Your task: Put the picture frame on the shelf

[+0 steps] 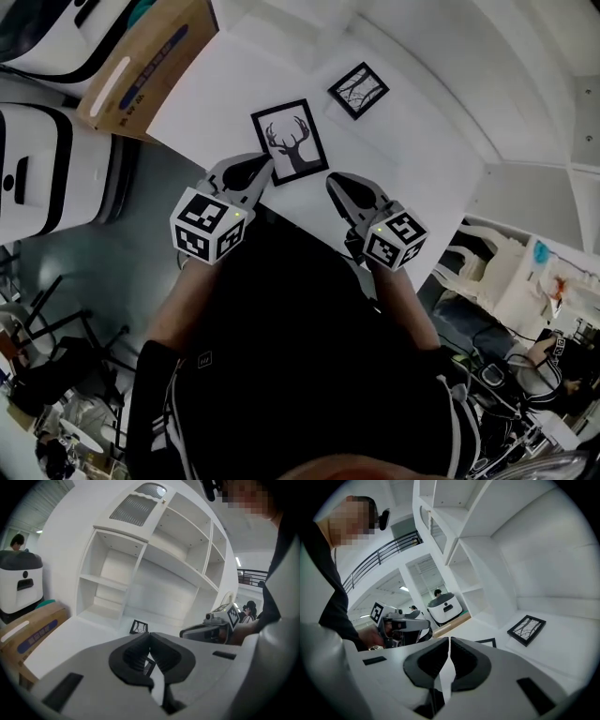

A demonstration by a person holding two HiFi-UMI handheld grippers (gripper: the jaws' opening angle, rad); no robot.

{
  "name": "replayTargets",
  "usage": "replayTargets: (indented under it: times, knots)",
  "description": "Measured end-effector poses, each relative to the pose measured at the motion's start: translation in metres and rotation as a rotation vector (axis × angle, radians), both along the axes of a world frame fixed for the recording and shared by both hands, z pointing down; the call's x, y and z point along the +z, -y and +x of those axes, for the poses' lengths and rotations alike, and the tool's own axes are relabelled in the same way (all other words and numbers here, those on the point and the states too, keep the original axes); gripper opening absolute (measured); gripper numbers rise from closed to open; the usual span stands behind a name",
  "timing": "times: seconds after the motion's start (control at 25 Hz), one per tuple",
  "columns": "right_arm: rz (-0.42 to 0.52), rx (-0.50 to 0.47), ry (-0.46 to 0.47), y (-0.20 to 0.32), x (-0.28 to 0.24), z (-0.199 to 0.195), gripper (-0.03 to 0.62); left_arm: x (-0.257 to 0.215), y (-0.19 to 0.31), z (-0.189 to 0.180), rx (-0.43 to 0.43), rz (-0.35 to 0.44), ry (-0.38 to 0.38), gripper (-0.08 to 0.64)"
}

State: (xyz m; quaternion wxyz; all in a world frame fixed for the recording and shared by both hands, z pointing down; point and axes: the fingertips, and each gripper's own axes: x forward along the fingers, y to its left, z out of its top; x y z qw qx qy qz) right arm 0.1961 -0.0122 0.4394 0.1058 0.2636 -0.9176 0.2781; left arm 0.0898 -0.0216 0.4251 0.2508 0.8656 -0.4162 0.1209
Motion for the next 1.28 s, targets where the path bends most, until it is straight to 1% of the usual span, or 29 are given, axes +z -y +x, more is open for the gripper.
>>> replayTargets:
  times: [0.12, 0.2, 0.28, 0.36, 0.44, 0.56, 0.72, 0.84, 0.96, 1.0, 1.12, 1.28]
  knots:
    - [-0.040, 0.058, 0.005, 0.017, 0.010, 0.006, 0.023, 0.010, -0.003, 0.000, -0.027, -0.013, 0.015, 0.008]
    - [-0.063, 0.073, 0.017, 0.028, 0.018, 0.005, 0.023, 0.019, 0.001, -0.003, -0.047, -0.024, 0.020, 0.008]
    - [-0.073, 0.055, 0.004, 0.036, 0.029, 0.001, 0.023, 0.033, 0.006, -0.004, -0.059, -0.049, 0.014, 0.008]
    - [-0.086, 0.028, -0.018, 0.040, 0.042, -0.003, 0.023, 0.048, 0.011, -0.006, -0.078, -0.063, 0.028, 0.008]
    - [-0.104, 0.014, -0.038, 0.044, 0.058, -0.004, 0.023, 0.064, 0.013, -0.009, -0.116, -0.076, 0.043, 0.008]
    - [-0.131, 0.025, -0.059, 0.053, 0.079, -0.001, 0.023, 0.089, 0.014, -0.013, -0.174, -0.111, 0.042, 0.008]
    - [-0.148, 0.025, -0.082, 0.062, 0.100, -0.002, 0.023, 0.118, 0.014, -0.013, -0.213, -0.171, 0.041, 0.009]
    - [-0.163, 0.015, -0.103, 0.066, 0.112, -0.005, 0.023, 0.134, 0.014, -0.018, -0.254, -0.205, 0.060, 0.009]
    - [-0.170, 0.022, -0.143, 0.071, 0.122, -0.004, 0.023, 0.148, 0.014, -0.020, -0.280, -0.248, 0.062, 0.012]
    - [-0.174, 0.022, -0.159, 0.073, 0.125, -0.004, 0.023, 0.153, 0.013, -0.020, -0.285, -0.269, 0.053, 0.020]
    - [-0.200, 0.007, -0.197, 0.073, 0.136, -0.007, 0.023, 0.169, 0.011, -0.018, -0.294, -0.345, 0.015, 0.087]
    - [-0.220, -0.013, -0.252, 0.076, 0.149, -0.008, 0.024, 0.181, 0.016, -0.021, -0.294, -0.402, 0.004, 0.108]
